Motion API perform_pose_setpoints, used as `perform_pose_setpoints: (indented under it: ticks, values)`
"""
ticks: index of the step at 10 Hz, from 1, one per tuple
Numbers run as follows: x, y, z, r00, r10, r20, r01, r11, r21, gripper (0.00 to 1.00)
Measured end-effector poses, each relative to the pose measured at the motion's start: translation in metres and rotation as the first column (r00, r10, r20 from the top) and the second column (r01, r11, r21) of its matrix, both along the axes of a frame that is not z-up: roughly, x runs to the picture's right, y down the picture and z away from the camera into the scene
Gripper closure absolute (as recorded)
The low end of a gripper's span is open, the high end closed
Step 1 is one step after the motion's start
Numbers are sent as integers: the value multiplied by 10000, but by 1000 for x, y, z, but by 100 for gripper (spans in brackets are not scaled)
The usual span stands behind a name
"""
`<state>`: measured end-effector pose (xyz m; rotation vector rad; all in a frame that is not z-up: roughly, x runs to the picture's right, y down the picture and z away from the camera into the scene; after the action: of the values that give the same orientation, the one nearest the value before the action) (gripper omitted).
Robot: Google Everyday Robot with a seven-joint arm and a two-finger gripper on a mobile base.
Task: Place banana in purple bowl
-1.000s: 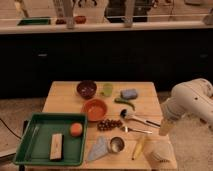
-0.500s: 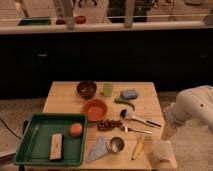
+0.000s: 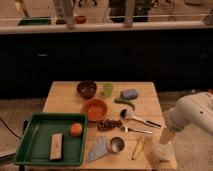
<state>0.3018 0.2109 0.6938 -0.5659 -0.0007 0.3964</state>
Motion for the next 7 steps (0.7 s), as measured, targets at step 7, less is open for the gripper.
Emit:
perform_pose_setpoints:
  ticks: [7]
  values:
    - [-19,4,-3,9883,-976,1174,928,9946,458,20]
